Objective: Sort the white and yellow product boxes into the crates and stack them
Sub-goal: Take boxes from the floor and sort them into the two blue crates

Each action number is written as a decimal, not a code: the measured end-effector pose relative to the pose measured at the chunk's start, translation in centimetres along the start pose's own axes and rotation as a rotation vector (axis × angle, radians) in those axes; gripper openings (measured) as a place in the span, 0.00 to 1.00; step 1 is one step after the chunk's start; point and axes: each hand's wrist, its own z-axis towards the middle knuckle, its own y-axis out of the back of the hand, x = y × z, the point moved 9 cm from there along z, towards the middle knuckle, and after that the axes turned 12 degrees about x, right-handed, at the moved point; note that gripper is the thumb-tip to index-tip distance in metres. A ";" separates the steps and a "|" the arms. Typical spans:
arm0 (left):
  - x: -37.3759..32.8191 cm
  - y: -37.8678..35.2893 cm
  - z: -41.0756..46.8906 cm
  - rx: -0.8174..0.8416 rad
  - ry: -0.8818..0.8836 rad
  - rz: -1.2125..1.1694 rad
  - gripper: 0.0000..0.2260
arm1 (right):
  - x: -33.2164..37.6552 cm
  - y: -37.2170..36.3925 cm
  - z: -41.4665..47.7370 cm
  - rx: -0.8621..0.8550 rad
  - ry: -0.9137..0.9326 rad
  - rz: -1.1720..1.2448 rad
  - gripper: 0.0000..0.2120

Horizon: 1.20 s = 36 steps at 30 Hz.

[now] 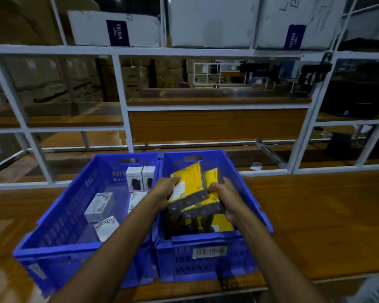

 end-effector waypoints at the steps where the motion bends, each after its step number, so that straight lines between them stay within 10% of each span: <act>1: 0.5 0.4 1.1 -0.020 0.007 0.043 0.12 | 0.1 0.2 0.0 0.017 -0.009 -0.006 0.13; 6: 4.6 2.8 10.2 -0.013 0.026 0.080 0.28 | 0.2 2.1 0.8 0.036 -0.039 -0.083 0.12; 10: 0.2 -0.5 4.0 -0.110 -0.057 0.102 0.12 | 0.2 3.4 1.6 0.014 -0.031 -0.158 0.15; 20: -2.5 -1.7 2.2 -0.244 -0.110 0.293 0.10 | 1.7 7.7 3.7 -0.207 0.085 -0.288 0.23; 36: 1.6 -2.8 -4.2 -0.350 -0.197 0.136 0.07 | -2.9 1.6 2.2 0.149 0.136 -0.048 0.07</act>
